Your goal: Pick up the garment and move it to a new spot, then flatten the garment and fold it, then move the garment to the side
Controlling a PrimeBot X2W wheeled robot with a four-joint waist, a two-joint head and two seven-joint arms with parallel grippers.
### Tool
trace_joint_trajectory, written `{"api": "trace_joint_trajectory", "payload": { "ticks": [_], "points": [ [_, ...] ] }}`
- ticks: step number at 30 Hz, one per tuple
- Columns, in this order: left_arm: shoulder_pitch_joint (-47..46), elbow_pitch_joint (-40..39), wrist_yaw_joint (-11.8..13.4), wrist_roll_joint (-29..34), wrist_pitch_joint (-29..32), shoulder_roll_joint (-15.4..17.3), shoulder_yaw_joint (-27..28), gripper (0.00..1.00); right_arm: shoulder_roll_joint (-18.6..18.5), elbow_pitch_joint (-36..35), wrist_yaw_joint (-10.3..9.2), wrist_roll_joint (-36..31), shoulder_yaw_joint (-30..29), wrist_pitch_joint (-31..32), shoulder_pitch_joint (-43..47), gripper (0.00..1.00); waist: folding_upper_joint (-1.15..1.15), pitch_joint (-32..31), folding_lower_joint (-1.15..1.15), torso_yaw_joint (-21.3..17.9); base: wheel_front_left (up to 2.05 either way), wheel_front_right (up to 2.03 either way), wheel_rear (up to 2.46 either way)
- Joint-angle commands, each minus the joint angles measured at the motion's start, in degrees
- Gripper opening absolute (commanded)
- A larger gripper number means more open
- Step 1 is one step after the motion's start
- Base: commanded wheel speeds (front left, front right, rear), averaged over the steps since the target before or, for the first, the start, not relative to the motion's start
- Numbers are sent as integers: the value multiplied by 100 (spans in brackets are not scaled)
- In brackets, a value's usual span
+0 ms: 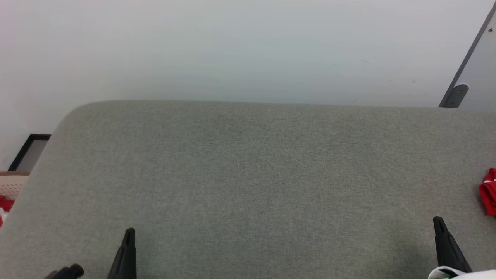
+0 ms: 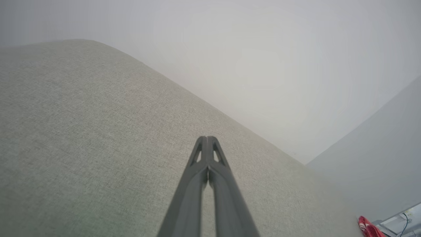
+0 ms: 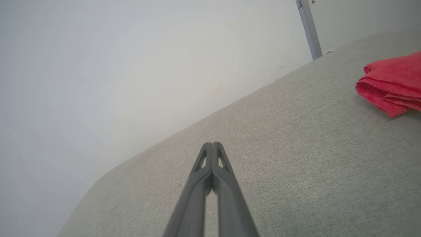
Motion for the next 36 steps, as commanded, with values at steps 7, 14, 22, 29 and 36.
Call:
{"api": "trace_joint_trajectory", "payload": {
  "ticks": [7,14,22,29,36],
  "points": [
    [-255,33,1,-639,146,-3,42,0,17,48,-2,619,-57,134,-292,0,0,11,0,-20,0,0,0],
    [-374,115,1,-1151,285,-33,64,0,55,149,-2,1118,-77,248,-397,0,0,22,0,-40,0,0,0],
    [-502,202,1,-1682,435,-66,91,0,98,258,-3,1639,-97,370,-515,0,0,34,0,-63,0,0,0],
    [-605,279,0,-2115,557,-95,116,0,132,348,-3,2062,-114,469,-600,0,0,45,0,-83,0,0,0],
    [-701,349,0,-2517,675,-125,141,0,160,431,-4,2460,-132,563,-684,0,0,55,0,-103,0,0,0]
  ]
}}
